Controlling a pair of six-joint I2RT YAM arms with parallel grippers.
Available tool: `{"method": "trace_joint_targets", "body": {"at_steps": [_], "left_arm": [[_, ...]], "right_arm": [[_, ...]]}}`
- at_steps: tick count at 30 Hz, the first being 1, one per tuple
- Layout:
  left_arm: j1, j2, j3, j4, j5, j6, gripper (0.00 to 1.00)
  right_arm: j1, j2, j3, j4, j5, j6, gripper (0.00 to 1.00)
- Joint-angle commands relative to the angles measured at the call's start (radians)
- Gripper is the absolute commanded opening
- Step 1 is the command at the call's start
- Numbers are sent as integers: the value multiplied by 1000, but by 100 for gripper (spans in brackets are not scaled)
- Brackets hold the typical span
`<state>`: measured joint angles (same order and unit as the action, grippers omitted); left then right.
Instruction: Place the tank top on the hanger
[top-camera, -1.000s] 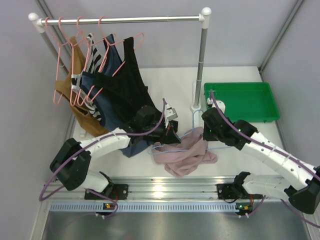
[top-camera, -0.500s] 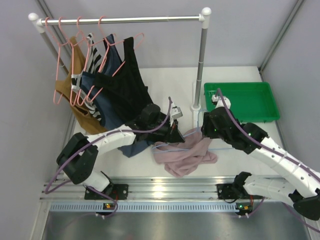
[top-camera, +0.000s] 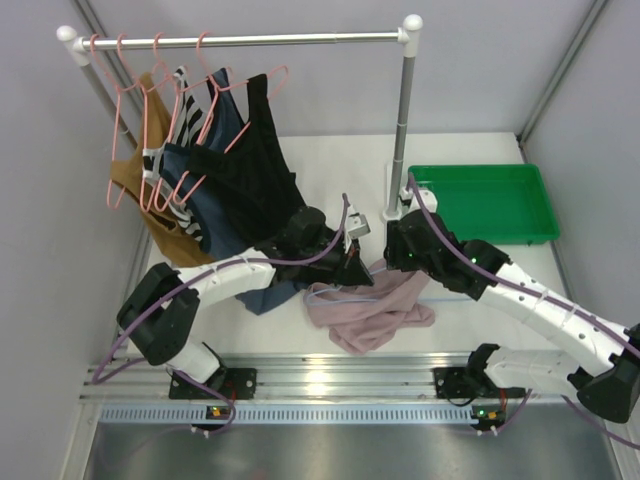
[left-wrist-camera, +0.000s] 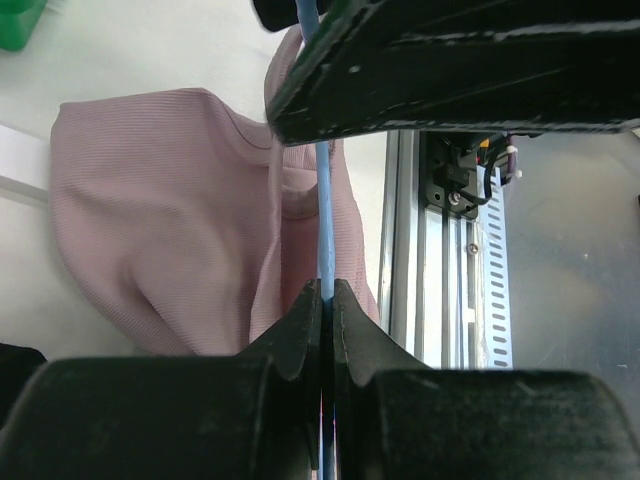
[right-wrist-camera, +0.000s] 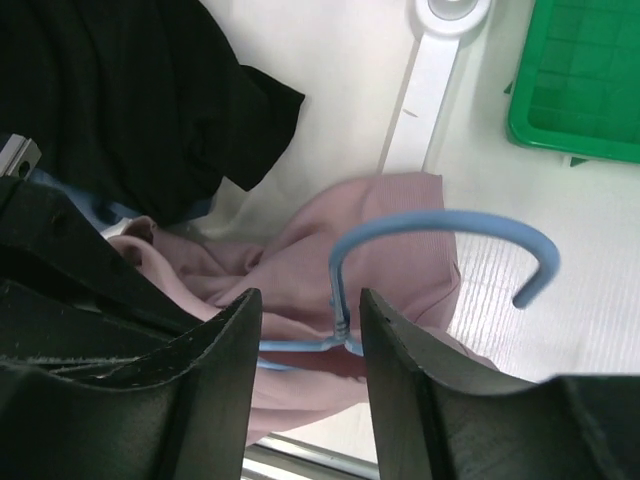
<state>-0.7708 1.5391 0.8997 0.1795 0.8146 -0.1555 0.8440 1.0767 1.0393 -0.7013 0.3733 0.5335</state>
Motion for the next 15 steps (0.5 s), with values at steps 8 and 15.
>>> {"method": "trace_joint_targets", "body": {"at_steps": [8,15], "left_arm": [[-19,-20,21,74,-26,19,0],[-21,-4,36,58,-123,-56,10]], "right_arm": [[30,12,-33,85,47,11,21],[59,3,-59,103,93,-3,0]]}}
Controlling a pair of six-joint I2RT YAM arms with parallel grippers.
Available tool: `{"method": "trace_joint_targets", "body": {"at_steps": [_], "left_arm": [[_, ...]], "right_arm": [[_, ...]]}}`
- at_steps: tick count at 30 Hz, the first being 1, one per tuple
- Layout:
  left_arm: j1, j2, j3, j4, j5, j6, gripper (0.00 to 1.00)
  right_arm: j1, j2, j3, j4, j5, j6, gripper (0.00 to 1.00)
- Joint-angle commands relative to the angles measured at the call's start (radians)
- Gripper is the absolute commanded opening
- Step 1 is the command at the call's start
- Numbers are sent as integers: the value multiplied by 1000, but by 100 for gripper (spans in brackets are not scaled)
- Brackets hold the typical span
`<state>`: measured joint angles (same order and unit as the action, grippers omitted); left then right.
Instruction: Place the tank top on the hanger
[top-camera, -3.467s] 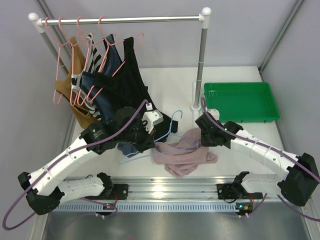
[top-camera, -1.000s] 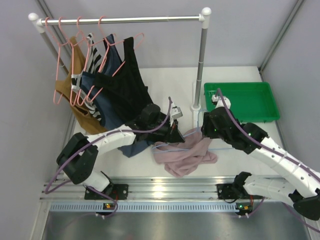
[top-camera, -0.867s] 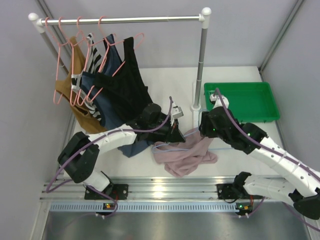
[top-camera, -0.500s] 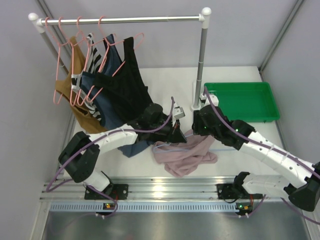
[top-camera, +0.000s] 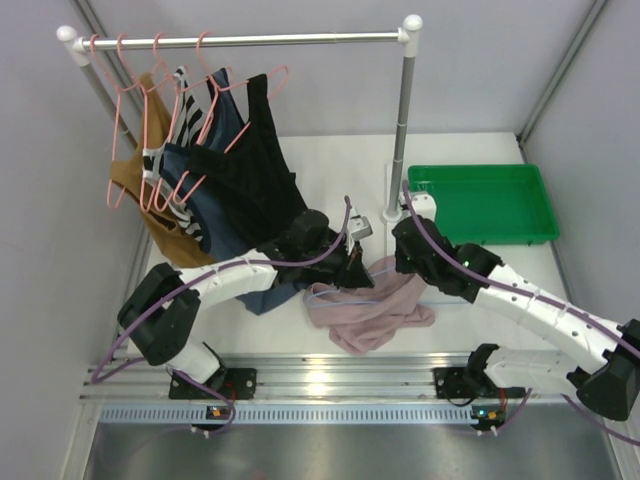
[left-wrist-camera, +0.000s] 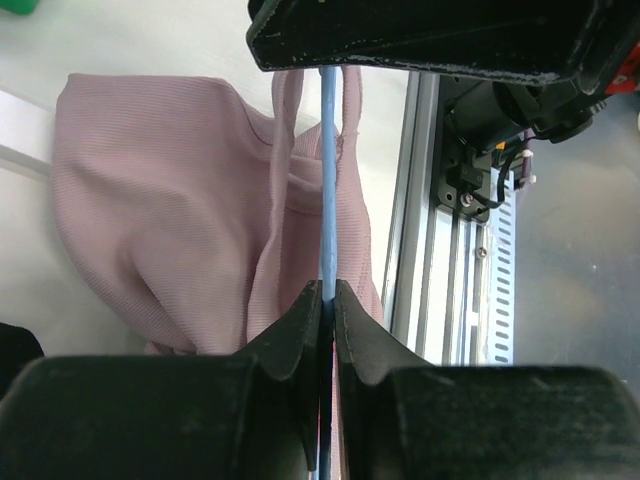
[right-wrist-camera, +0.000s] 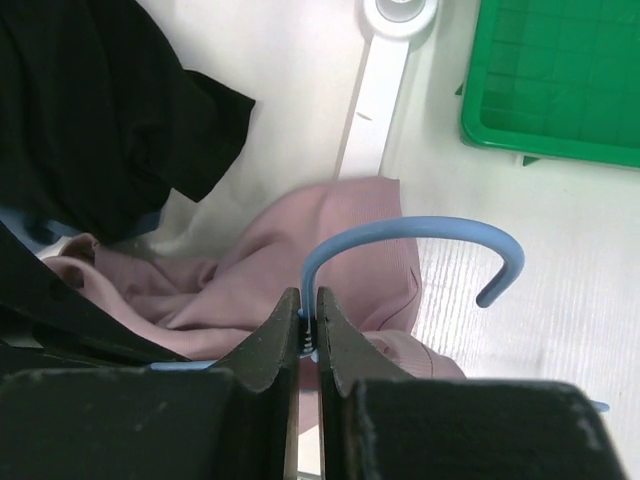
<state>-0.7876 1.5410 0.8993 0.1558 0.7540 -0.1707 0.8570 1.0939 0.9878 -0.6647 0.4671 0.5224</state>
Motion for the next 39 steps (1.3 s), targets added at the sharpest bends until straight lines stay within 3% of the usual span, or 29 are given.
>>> {"method": "trace_joint_targets", "body": {"at_steps": [1,6,15,18,27,34,39], "left_arm": [[-4,-2,38,82,-79,-53,12],[-4,15,44,62,-156,-137,31],[-1,-48,35,15,-369,-194,37],[7,-65,67,-90,-485,-208,39],[80,-169,69,-320,-659,-317,42],[93,-249,53,-331,-647,-320,47],[91,-257,33,-295,-547,-300,49]], "right_arm": [[51,-17,-11,68,8,5,0],[82,-22,-21,63,64,2,0],[103,-29,-44,70,96,5,0],[103,-43,-46,68,85,-7,0],[105,-88,-52,30,82,-19,0],[105,-95,-75,25,81,-19,0],[105,-89,-77,22,88,-15,0]]}}
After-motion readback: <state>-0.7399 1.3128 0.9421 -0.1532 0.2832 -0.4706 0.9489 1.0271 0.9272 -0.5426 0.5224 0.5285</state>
